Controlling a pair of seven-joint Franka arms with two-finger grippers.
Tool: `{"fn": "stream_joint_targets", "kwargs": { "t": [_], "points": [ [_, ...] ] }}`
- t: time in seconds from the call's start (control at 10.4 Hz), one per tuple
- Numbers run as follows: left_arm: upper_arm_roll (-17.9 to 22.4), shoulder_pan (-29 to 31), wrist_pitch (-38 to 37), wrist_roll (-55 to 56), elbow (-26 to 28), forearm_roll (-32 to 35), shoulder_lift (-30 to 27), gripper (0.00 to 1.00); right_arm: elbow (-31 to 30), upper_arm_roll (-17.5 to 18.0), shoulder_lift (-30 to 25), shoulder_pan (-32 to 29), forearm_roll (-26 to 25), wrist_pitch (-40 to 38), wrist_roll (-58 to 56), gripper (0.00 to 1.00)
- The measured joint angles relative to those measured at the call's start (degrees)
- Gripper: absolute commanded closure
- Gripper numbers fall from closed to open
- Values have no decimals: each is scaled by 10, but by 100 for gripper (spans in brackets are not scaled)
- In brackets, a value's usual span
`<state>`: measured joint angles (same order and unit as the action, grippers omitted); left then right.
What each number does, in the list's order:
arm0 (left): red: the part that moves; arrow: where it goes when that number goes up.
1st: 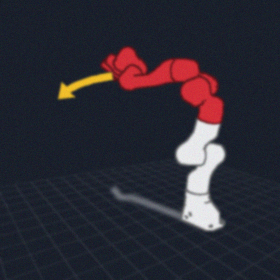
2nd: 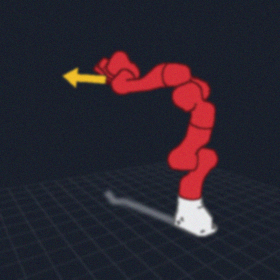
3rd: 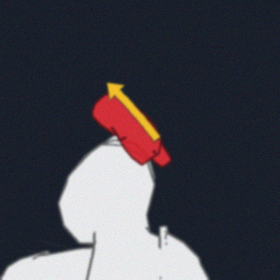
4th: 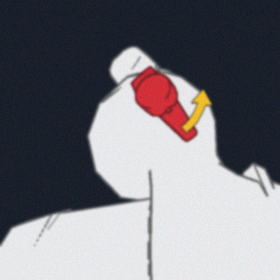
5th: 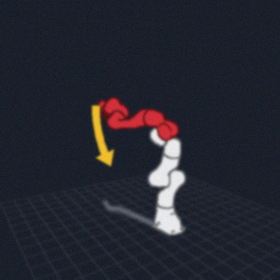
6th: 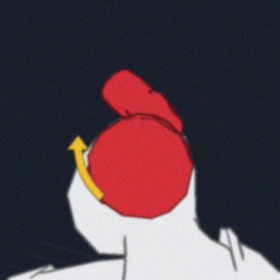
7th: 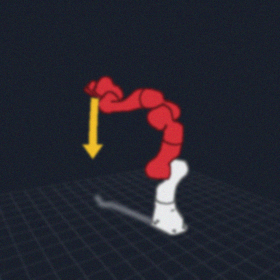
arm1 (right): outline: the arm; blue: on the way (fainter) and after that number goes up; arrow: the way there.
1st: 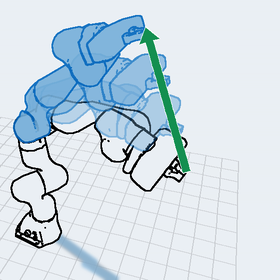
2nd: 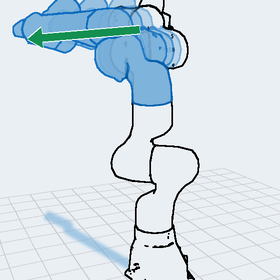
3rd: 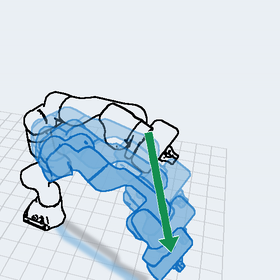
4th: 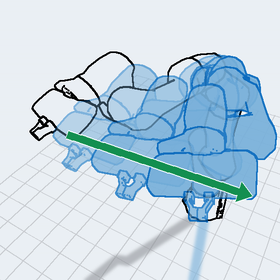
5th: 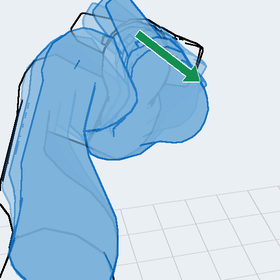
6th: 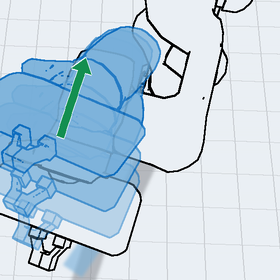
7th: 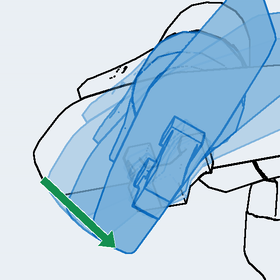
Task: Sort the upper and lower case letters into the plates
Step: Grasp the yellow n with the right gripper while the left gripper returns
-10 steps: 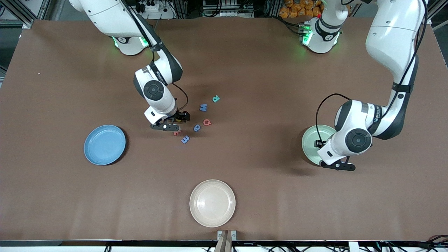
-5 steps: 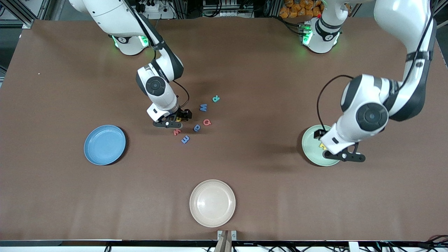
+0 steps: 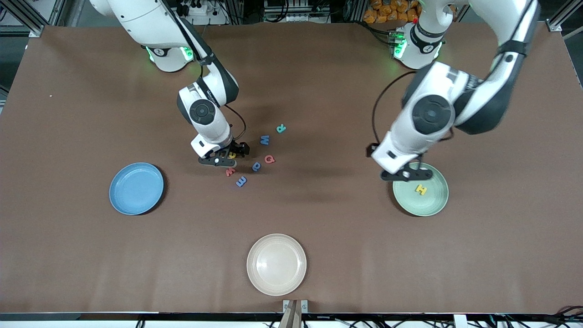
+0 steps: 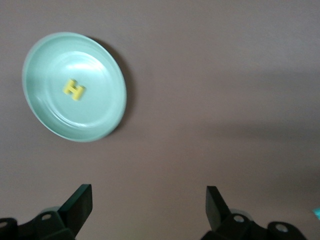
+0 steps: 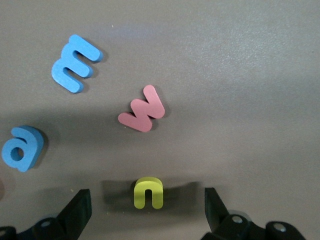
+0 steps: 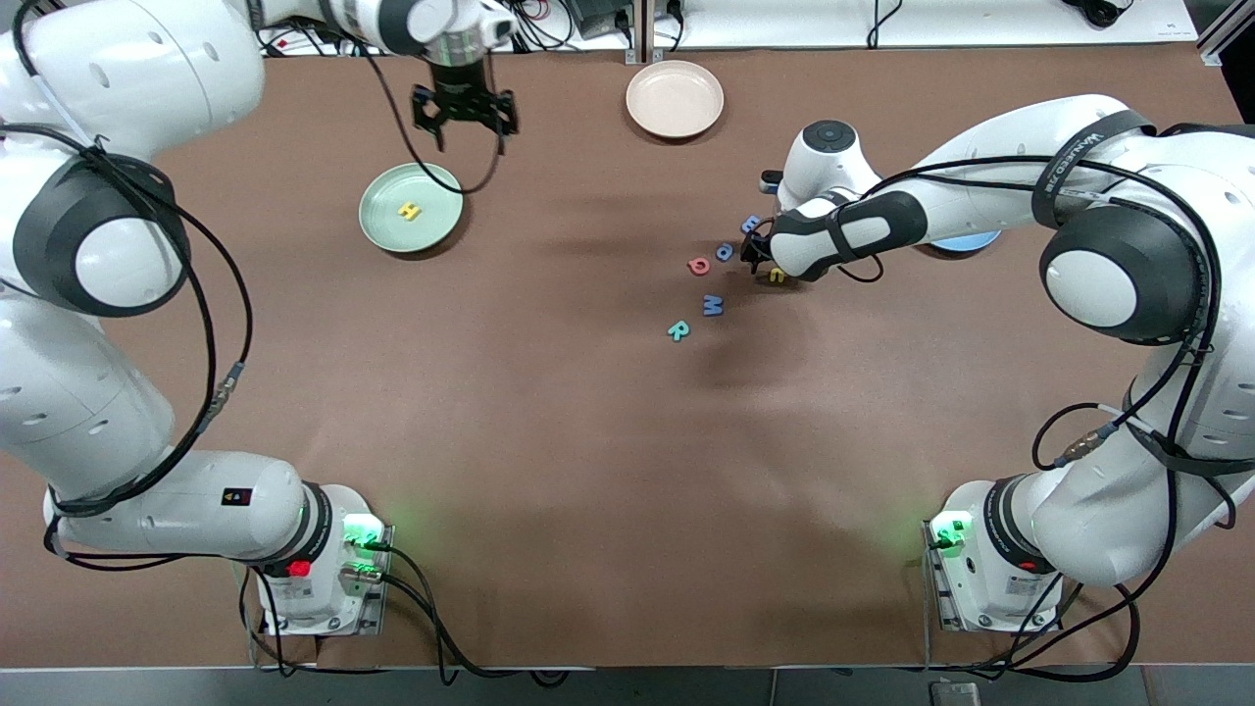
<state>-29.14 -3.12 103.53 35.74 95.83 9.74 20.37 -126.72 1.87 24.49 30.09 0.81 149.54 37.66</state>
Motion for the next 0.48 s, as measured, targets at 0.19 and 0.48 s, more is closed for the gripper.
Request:
{"fn": "stream_joint_targets", "kwargs": {
  "t": [0.19, 0.48],
  "points": [
    [-33, -25, 2, 80, 14, 0, 5, 0, -1, 0, 1, 1, 0, 1, 1, 0],
    [-36, -89, 54, 152, 51, 0, 12, 0, -5, 0, 4, 2, 0, 15, 2, 0]
  ]
}}
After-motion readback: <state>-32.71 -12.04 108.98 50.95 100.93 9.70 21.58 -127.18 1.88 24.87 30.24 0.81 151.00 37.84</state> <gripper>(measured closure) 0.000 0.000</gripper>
